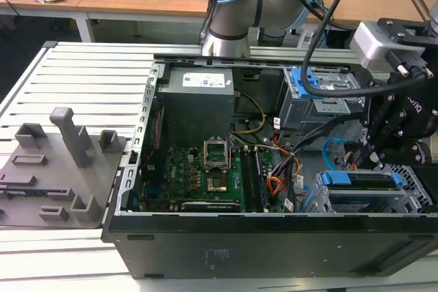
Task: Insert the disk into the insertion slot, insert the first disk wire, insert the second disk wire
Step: 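Insert the disk into the insertion slot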
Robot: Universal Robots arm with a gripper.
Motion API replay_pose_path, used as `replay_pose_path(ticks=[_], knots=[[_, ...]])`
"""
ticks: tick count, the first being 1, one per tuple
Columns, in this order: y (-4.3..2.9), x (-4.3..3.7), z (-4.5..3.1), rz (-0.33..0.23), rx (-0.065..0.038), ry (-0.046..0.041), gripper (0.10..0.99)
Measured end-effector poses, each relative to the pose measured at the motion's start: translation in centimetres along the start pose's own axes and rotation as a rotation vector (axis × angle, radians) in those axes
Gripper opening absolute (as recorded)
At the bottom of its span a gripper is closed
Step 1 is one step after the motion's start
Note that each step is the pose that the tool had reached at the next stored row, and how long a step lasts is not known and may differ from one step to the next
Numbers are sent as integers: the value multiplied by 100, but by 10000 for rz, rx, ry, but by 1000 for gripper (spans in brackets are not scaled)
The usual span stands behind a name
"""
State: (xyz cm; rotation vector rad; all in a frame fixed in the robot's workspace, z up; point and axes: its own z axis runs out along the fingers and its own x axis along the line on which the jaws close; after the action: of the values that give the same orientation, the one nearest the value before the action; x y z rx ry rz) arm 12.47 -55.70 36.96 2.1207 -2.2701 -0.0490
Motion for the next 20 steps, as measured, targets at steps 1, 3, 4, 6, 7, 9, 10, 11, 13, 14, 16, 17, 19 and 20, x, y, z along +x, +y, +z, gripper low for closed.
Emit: replay_pose_path(ticks=[1, 3, 4, 6, 7, 9, 10, 11, 13, 14, 16, 17, 19, 20], knots=[[-3, 0, 17, 0, -3, 1, 106], [-10, -1, 62, 0, -10, 1, 106], [-16, -1, 73, -2, -11, 0, 106], [-34, -6, 88, 0, -14, 2, 106], [-45, -11, 93, 0, -16, 2, 106], [-74, -24, 111, -1, -22, 1, 106], [-85, -27, 122, -1, -25, 0, 106], [-90, -29, 129, -1, -26, 0, 106], [-95, -29, 144, 2, -28, 5, 106], [-95, -30, 145, 1, -28, 5, 106], [-96, -30, 146, 0, -28, 2, 106], [-96, -30, 146, 0, -28, 3, 106], [-96, -30, 147, 0, -28, 2, 106], [-96, -30, 148, -1, -28, 2, 106]])
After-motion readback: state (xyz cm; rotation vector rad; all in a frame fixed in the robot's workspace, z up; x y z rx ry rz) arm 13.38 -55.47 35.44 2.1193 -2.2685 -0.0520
